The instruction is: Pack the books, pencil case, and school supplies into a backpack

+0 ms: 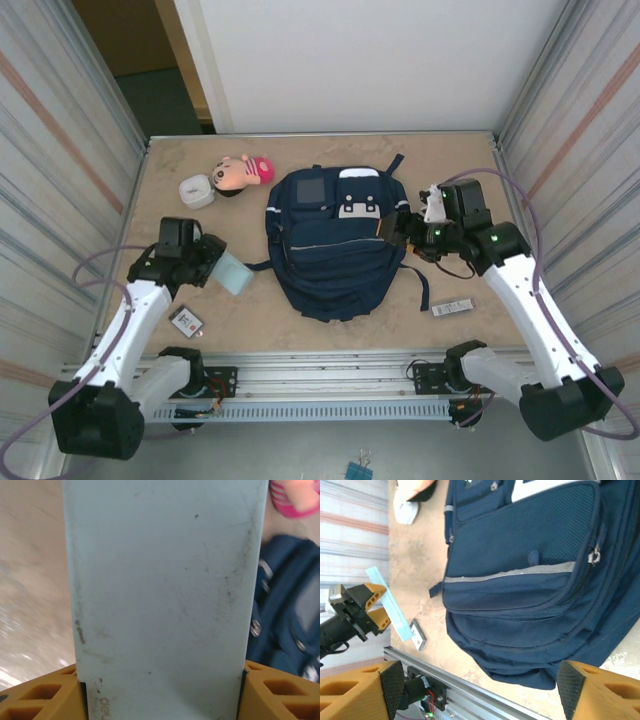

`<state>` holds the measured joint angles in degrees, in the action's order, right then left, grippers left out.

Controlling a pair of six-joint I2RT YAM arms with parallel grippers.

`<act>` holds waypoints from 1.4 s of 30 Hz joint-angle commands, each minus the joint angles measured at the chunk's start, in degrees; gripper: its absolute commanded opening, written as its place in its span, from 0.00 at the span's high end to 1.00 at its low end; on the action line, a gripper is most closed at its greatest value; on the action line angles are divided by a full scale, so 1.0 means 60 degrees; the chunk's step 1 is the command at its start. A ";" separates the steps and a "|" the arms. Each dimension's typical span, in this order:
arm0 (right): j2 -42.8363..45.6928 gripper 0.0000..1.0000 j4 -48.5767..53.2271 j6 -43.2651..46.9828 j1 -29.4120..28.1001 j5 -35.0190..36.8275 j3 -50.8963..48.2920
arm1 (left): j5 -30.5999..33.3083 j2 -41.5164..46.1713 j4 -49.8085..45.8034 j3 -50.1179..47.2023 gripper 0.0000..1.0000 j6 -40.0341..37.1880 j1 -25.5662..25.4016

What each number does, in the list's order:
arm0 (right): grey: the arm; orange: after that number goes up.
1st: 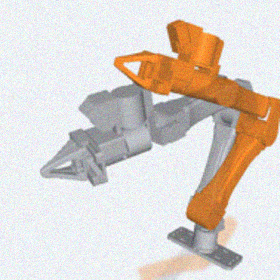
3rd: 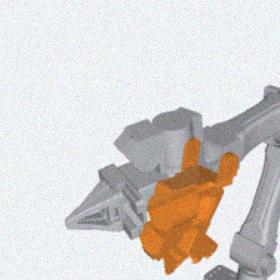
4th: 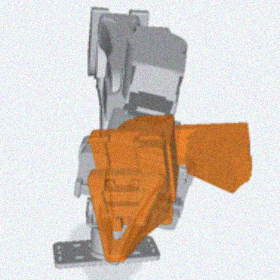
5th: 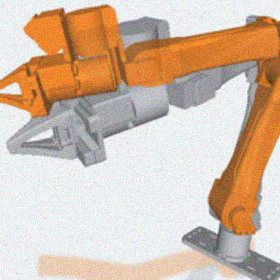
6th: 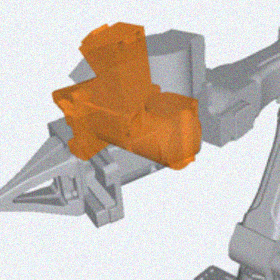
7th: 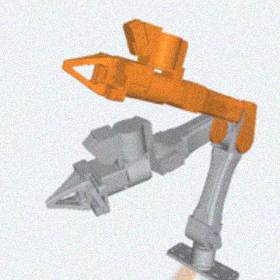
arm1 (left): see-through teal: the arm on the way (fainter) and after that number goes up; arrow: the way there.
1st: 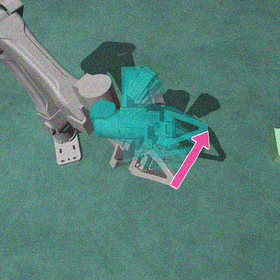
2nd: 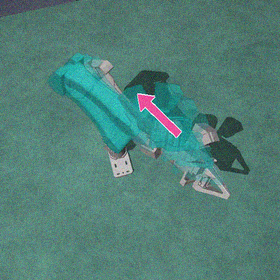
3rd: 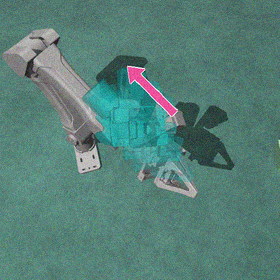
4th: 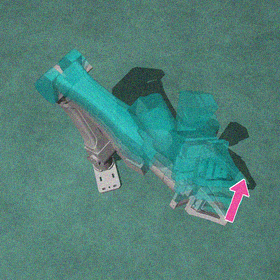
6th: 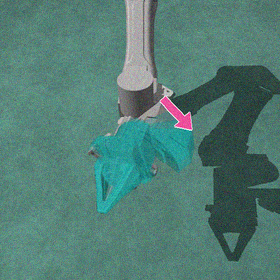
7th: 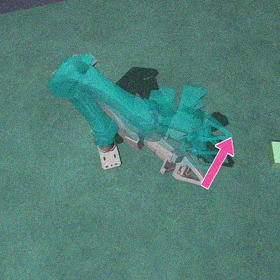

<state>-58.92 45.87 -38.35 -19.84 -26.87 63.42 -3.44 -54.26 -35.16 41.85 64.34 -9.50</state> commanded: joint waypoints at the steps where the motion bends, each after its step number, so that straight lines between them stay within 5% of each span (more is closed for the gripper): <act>1: 0.0304 0.20 -0.1244 -0.0201 -0.0927 -0.0174 -0.0485 | 0.0077 0.0426 0.0354 0.0044 0.40 0.2107 -0.1024; 5: 0.0431 0.19 -0.3989 -0.0636 -0.2561 -0.0300 -0.1195 | 0.0645 0.0578 0.1560 -0.0378 0.41 0.3911 -0.2597; 11: -0.1267 0.19 -0.5421 -0.0657 -0.3914 -0.0567 -0.1166 | 0.1116 0.0045 0.2824 -0.0244 0.39 0.4999 -0.3893; 28: -0.2947 0.30 -0.6111 -0.0585 -0.4720 0.0511 -0.0973 | 0.1222 -0.0566 0.4965 -0.0383 0.40 0.6332 -0.4672; 36: -0.2924 0.65 -0.6474 -0.0623 -0.4546 0.1263 -0.0979 | 0.1167 -0.0711 0.5218 -0.0327 0.38 0.6304 -0.4780; 42: -0.2285 0.79 -0.6676 -0.0654 -0.3725 0.0639 -0.1321 | 0.1022 -0.0851 0.5155 -0.0265 0.24 0.5952 -0.4793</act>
<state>-76.12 8.40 -40.21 -45.32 -21.96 55.72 2.42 -59.42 -6.35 39.62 101.56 -37.80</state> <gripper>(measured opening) 0.319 0.739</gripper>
